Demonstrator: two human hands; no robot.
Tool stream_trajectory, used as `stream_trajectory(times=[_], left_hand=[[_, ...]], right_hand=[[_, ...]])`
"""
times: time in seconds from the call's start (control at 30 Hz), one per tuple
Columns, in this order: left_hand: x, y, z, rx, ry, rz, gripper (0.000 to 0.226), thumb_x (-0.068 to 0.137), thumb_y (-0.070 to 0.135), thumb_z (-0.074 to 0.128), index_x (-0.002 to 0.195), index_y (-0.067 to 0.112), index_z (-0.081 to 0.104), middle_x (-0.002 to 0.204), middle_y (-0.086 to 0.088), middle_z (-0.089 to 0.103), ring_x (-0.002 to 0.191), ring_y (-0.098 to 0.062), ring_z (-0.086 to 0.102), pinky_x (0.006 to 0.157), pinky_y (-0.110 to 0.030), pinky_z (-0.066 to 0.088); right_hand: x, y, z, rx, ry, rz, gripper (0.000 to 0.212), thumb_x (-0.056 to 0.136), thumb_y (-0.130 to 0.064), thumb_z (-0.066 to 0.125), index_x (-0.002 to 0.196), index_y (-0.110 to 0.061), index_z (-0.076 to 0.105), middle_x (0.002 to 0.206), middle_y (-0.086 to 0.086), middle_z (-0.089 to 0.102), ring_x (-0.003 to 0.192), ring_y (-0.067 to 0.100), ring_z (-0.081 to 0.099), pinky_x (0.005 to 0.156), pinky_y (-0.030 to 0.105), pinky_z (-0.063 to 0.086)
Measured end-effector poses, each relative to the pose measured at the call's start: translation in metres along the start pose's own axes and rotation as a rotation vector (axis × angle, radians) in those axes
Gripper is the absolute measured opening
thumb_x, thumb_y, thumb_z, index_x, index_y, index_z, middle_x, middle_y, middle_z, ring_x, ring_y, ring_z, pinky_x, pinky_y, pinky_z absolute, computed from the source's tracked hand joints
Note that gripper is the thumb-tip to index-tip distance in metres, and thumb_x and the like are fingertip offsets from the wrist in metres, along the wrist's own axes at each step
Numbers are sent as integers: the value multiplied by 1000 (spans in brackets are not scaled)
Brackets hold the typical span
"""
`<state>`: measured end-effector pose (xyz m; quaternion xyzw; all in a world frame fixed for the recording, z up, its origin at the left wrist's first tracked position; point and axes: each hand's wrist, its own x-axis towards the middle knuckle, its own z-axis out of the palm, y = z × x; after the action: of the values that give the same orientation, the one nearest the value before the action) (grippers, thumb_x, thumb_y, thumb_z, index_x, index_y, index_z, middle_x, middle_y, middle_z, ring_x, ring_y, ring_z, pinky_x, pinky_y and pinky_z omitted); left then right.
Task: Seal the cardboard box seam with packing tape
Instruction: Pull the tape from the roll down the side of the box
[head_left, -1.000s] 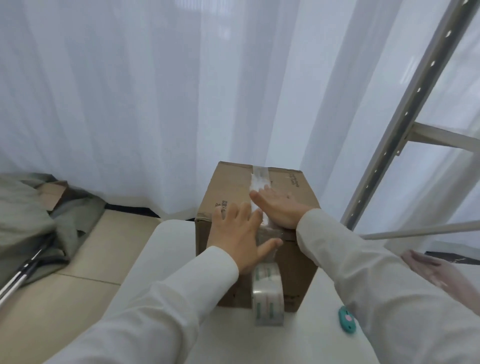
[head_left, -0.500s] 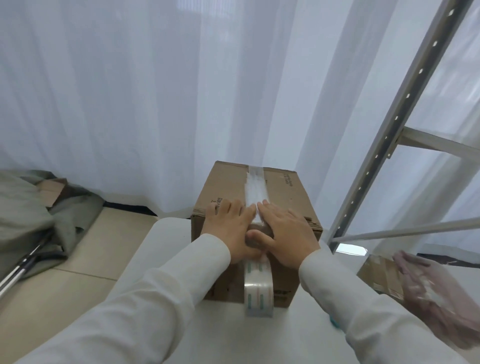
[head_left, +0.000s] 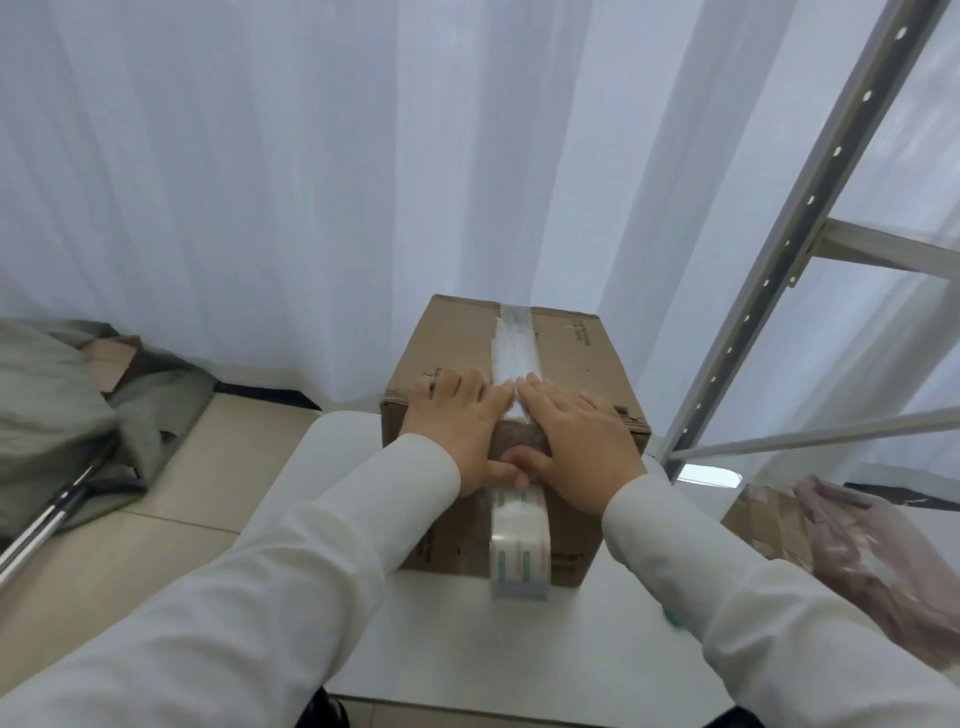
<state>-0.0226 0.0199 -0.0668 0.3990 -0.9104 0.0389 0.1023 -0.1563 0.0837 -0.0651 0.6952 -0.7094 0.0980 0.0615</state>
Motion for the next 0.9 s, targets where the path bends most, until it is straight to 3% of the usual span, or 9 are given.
stream_trajectory(times=[0.13,0.33,0.53,0.73,0.9], left_hand=[[0,1,3,31,36,6,83,75,69,46,141,27,16,133,-4,33,122,-26,28,104,-42,22],[0,-7,0,-6,17,42,78,80,67,40,143,30,13,136,-3,33,125,-26,27,106,-42,21],[1,-7,8,23,132,25,59,90,50,39,142,32,18,133,-2,38,123,-25,31,102,-40,25],[1,-9,5,1,106,51,66,86,54,43,143,32,17,133,-3,36,123,-25,30,103,-40,23],[-1,-8,7,11,125,42,68,84,46,52,142,32,19,134,-1,36,124,-24,30,104,-38,22]], right_hand=[[-1,-4,5,-24,50,12,66,89,-49,44,146,-25,20,155,-5,24,143,11,21,116,35,15],[-2,6,-3,13,-23,-64,65,92,-46,43,147,-26,17,157,-6,20,144,11,18,117,32,11],[-2,2,3,-13,19,-47,61,94,-38,43,147,-25,18,156,-4,23,143,12,20,117,33,12],[-2,4,0,-12,-5,-55,74,87,-48,52,147,-27,16,156,-5,21,144,12,19,117,34,12],[-3,-2,7,-13,67,-26,70,87,-42,54,146,-27,19,155,-5,24,143,12,21,117,35,13]])
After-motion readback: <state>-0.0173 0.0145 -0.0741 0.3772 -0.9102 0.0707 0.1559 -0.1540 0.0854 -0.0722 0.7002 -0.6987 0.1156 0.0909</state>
